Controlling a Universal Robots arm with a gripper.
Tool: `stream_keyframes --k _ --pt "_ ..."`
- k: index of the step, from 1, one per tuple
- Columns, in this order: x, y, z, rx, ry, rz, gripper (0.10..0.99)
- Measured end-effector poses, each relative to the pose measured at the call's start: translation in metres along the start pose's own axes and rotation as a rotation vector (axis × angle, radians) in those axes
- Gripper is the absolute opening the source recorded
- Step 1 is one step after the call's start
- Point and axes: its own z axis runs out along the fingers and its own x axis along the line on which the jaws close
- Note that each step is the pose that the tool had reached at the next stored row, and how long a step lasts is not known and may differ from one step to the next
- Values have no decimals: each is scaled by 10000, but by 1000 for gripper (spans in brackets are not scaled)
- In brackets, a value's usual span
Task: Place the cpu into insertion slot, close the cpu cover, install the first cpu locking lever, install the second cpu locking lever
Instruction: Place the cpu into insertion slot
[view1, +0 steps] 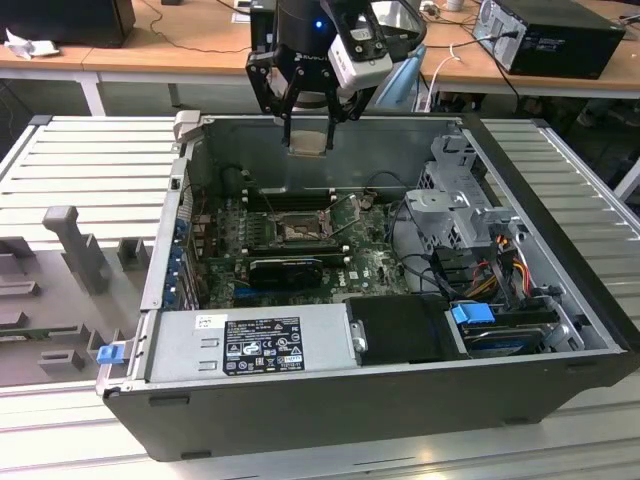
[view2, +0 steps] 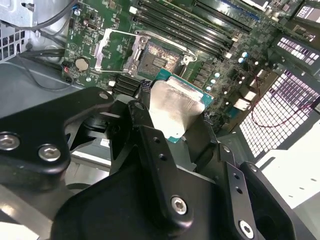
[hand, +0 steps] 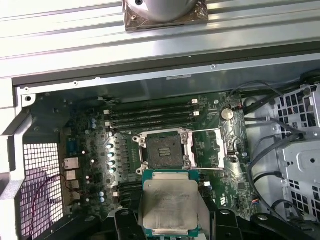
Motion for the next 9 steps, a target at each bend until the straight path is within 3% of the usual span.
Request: stream_keyframes --k 9 --pt "0 0 0 -9 -43 474 529"
